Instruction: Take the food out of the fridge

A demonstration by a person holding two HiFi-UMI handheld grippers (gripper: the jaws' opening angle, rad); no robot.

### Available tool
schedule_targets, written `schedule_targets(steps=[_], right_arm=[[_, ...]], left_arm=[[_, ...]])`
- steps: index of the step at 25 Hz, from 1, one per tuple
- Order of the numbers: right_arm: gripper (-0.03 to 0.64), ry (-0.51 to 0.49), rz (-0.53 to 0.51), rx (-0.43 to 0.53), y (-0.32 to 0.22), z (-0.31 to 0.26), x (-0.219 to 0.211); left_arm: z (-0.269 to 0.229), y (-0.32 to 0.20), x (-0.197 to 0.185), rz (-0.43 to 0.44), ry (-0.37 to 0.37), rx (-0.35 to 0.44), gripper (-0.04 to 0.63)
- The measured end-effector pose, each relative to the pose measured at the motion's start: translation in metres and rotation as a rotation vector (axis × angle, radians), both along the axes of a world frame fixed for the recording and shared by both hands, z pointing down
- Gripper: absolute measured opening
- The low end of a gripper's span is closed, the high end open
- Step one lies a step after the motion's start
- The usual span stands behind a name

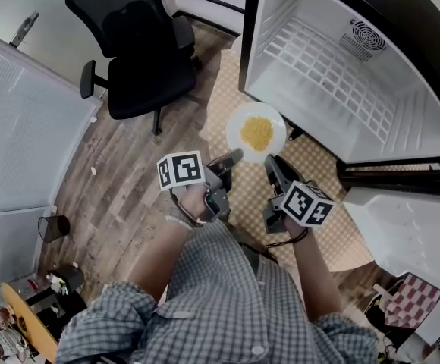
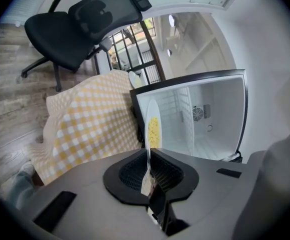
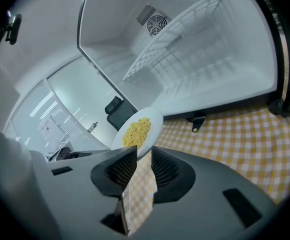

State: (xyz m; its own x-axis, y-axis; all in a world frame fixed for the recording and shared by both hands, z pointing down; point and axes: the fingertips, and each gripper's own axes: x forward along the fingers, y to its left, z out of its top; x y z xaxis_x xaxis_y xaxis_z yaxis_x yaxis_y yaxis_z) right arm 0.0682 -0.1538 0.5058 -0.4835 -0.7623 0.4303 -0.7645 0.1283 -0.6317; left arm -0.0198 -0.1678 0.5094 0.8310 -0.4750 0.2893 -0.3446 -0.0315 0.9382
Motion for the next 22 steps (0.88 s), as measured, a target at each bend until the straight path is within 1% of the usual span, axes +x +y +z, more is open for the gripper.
schedule_targets(steps=[4,7,9,12,15,22], right_arm=[[0.086,0.01,-0.023,-0.063,0.006,0.024,-0.006],[0.086,-0.023,-0.012,-0.131,0.013,0.044,-0.006],[0.086,-0.04,-0.007,-0.17,0.019,0.057,-0.008],[0.086,-0.039,-0.002,-0.202,0.025,0.069,-0.007],[0.086,-0.031,0.002,-0.215,0.028,0.076,-0.006],[0.083,0.049,-0.026,-0.235,0.032,0.09,-0.006]], left_arm=[[0.027,0.008,-0.007,-0.023,-0.005,-0.076,0.029],[0.045,0.014,-0.009,-0.032,-0.006,-0.14,0.029],[0.057,0.019,-0.009,-0.022,-0.027,-0.168,0.03],[0.071,0.025,-0.008,-0.003,-0.066,-0.194,0.034],[0.082,0.029,-0.007,0.037,-0.145,-0.193,0.058],[0.098,0.034,-0.006,0.141,-0.344,-0.154,0.078]])
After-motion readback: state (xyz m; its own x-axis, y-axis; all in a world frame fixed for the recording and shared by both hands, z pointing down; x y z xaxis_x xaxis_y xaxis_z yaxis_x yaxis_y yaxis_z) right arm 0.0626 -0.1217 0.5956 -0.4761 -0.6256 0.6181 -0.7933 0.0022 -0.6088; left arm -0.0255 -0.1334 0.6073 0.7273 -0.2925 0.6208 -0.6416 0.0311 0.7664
